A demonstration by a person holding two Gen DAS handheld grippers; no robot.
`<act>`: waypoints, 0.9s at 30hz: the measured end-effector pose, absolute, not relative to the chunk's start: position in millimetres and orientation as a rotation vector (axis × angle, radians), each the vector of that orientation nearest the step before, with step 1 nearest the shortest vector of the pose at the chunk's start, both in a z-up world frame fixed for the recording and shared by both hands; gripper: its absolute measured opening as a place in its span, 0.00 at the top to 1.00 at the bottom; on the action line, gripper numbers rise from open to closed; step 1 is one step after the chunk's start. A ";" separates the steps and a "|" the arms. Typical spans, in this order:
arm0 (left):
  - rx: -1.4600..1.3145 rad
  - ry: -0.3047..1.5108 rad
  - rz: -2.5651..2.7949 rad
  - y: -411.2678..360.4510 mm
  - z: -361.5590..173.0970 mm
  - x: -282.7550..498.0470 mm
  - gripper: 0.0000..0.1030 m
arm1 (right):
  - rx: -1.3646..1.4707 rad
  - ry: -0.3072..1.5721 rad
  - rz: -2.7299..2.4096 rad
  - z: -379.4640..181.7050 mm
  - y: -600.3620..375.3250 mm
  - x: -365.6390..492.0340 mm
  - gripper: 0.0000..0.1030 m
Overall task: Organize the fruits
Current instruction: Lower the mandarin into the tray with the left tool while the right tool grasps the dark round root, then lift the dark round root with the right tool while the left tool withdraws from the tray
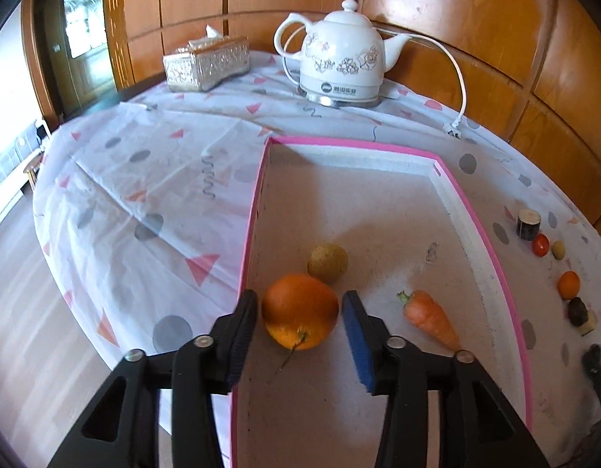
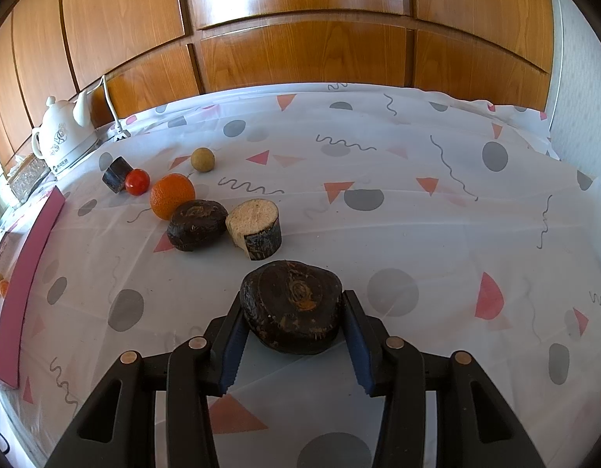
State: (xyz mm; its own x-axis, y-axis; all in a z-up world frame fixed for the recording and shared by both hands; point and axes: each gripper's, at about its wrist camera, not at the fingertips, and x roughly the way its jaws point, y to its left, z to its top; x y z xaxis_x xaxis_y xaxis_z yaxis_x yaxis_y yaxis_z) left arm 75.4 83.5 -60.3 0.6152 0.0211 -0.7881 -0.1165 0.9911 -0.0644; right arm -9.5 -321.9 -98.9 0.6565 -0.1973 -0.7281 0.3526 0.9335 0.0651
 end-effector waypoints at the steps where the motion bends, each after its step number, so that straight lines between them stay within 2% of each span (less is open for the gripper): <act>1: -0.111 0.898 0.080 82.7 -59.6 75.2 0.52 | 0.208 0.797 -0.314 -98.9 -321.7 -9.7 0.54; 10: -0.101 0.849 0.093 77.4 -49.2 63.2 0.38 | 0.198 0.798 -0.319 -99.6 -320.8 -8.9 0.54; 15: -0.106 0.825 0.100 77.4 -40.8 54.5 0.36 | 0.197 0.797 -0.320 -99.6 -320.4 -9.1 0.54; 19: -0.115 0.808 0.114 79.3 -36.1 47.1 0.28 | 0.198 0.797 -0.320 -99.5 -320.5 -9.1 0.54; 24: -0.125 0.791 0.124 82.3 -31.5 39.3 0.28 | 0.198 0.796 -0.319 -99.6 -320.4 -9.3 0.54; 27: -0.136 0.777 0.140 85.6 -28.5 34.9 0.24 | 0.198 0.796 -0.319 -99.7 -320.3 -9.4 0.54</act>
